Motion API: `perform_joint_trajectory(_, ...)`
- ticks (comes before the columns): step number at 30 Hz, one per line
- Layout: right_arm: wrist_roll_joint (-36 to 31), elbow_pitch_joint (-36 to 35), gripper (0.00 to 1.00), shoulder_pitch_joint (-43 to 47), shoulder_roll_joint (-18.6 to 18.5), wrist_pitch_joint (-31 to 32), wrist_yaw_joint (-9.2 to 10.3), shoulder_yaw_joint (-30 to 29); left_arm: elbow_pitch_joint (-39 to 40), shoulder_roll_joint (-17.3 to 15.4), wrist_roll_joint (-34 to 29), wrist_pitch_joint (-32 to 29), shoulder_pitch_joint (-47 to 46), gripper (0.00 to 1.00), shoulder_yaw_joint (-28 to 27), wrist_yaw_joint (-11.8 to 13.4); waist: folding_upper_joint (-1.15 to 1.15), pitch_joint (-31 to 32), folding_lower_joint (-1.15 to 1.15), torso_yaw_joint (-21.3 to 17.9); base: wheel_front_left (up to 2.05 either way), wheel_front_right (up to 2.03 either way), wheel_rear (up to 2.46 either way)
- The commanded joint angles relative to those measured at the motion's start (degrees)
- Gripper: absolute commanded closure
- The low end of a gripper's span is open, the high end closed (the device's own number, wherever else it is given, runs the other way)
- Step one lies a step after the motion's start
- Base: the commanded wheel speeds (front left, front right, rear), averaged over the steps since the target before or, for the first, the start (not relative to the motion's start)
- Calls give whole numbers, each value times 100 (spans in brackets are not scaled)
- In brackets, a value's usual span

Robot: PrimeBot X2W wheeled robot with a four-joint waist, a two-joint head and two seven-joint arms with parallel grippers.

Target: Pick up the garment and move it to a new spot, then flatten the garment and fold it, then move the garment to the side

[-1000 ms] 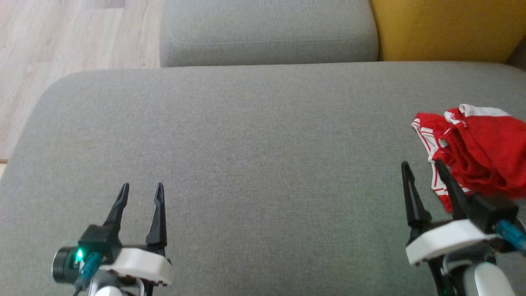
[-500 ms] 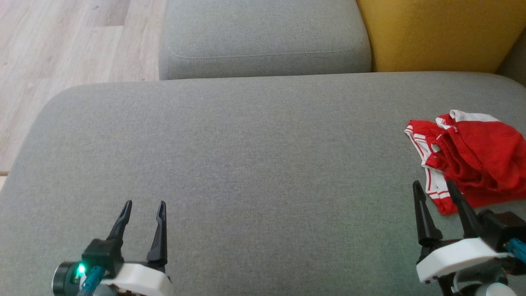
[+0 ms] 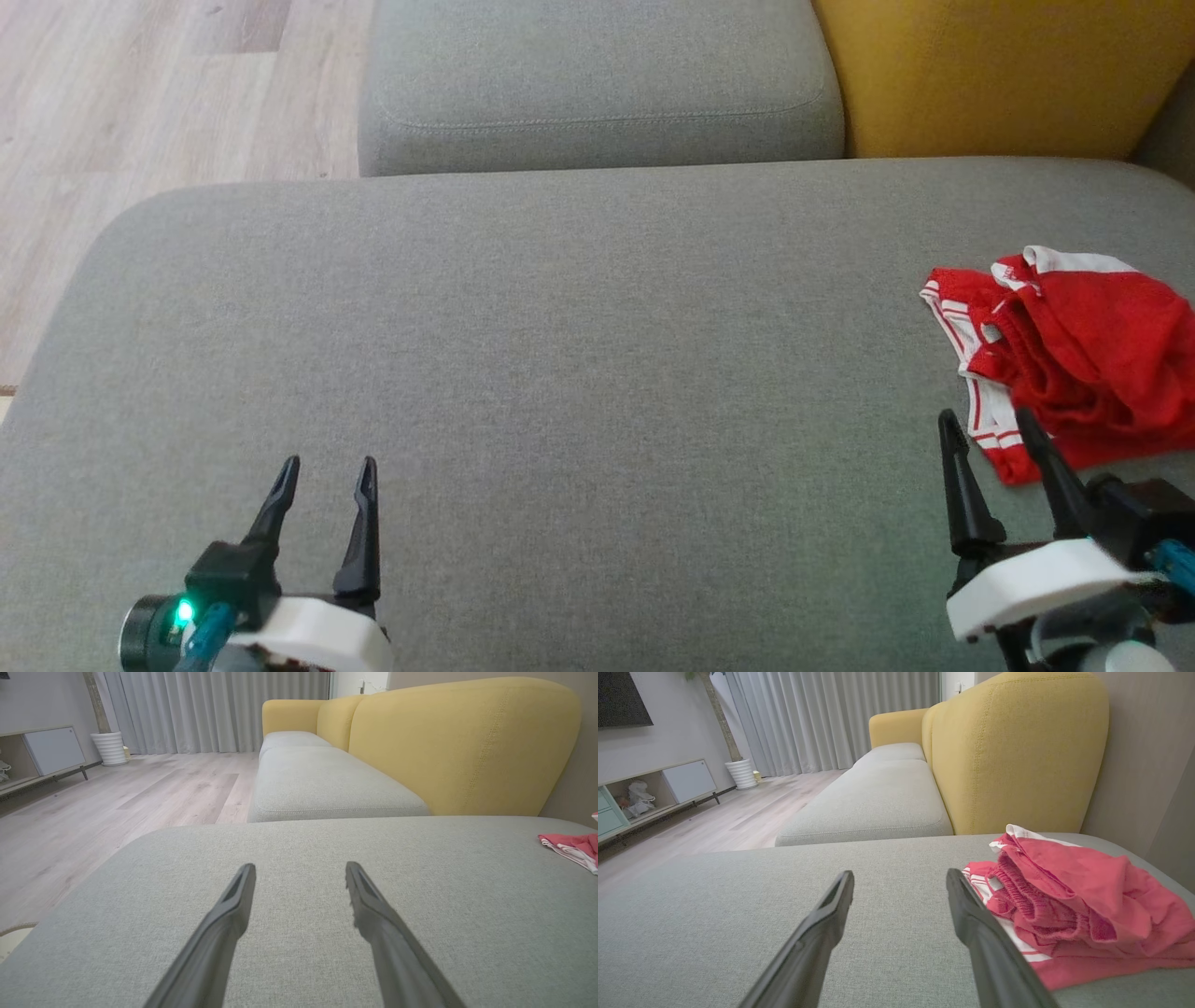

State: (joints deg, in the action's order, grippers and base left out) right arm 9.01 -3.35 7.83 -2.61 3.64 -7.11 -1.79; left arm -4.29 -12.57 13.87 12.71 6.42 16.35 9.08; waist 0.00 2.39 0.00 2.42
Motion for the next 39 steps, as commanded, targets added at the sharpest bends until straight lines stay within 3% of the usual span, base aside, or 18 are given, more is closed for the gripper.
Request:
perform_joint_trajectory(1,-12,-229,0,-218,-27,25,-37,146,135,-108,55,17,-282,0,-168,27,0,-4,0,15,0,0,0)
perform_joint_trajectory(21,65,-255,0,-205,-27,87,-37,126,9,-120,62,65,-349,0,-51,49,0,-6,0,66,0,0,0)
perform_joint_trajectory(22,57,-17,100,-3,2,88,0,1,-147,-8,57,6,-5,100,140,47,0,-6,0,67,0,0,0)
perform_joint_trajectory(25,71,287,100,41,3,86,3,12,-412,69,99,-1,88,100,170,46,0,-8,0,67,0,0,0)
perform_joint_trajectory(39,1014,442,100,-114,-30,77,-1,-2,-467,129,995,-170,-53,100,-47,-135,0,-36,0,33,0,0,0)
